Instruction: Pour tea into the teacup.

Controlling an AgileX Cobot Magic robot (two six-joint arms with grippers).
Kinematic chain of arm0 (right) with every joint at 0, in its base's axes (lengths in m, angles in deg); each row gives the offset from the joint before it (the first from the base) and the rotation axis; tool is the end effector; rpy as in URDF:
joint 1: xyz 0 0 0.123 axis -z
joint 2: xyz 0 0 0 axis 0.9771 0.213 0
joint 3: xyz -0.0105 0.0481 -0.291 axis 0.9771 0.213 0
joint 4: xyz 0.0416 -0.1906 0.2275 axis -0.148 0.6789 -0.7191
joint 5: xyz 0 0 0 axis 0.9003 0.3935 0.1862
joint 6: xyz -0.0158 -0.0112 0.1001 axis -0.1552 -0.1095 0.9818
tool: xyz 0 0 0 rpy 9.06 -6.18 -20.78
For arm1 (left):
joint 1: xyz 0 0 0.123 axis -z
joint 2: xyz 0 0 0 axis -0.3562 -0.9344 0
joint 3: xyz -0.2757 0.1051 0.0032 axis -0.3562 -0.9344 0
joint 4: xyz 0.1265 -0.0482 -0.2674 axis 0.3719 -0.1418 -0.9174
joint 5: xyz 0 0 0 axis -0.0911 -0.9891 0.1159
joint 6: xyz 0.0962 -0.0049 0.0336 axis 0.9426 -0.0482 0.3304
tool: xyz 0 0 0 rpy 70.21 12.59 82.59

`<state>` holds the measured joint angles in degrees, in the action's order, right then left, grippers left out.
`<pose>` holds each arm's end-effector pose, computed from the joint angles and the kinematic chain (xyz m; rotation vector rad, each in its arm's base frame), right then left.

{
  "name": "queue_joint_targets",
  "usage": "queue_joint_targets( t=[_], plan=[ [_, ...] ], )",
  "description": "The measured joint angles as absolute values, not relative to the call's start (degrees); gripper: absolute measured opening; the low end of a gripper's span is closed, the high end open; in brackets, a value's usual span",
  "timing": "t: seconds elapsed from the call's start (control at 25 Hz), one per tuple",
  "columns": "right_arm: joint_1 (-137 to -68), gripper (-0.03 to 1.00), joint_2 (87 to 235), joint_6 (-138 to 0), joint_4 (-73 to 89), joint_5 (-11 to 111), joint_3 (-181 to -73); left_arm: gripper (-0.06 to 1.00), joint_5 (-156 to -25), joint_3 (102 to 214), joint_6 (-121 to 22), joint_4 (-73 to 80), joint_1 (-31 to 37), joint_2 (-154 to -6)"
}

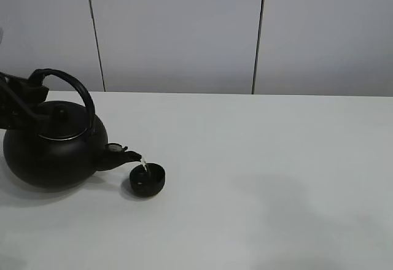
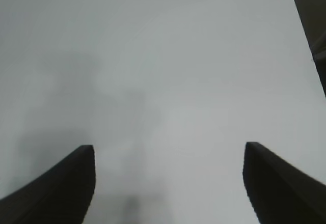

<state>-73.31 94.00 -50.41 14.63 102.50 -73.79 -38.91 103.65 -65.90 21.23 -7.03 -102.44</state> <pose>0.0572 -0.0029 0.2786 -0.0019 2.1991 -0.0675 0.2946 -0.0784 0.1153 0.5927 1.7786 0.0300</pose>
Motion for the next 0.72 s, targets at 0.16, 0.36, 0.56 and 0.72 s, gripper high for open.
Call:
queue_joint_targets(
  t=[0.16, 0.36, 0.56, 0.72],
  plan=[
    [-73.3, 0.55, 94.0, -50.4, 14.6, 102.5, -73.8, 0.15, -38.9, 103.7, -65.9, 21.2, -7.0, -102.4],
    [-73.3, 0.55, 94.0, -50.4, 14.6, 102.5, -73.8, 0.15, -38.9, 103.7, -65.8, 21.2, -7.0, -102.4],
    [-73.3, 0.55, 94.0, -50.4, 14.6, 102.5, -73.8, 0.15, -38.9, 103.7, -65.8, 21.2, -7.0, -102.4],
    [-73.3, 0.55, 94.0, -50.4, 14.6, 102.5, -73.8, 0.15, -39.0, 103.7, -65.7, 21.2, -7.0, -102.4]
  ],
)
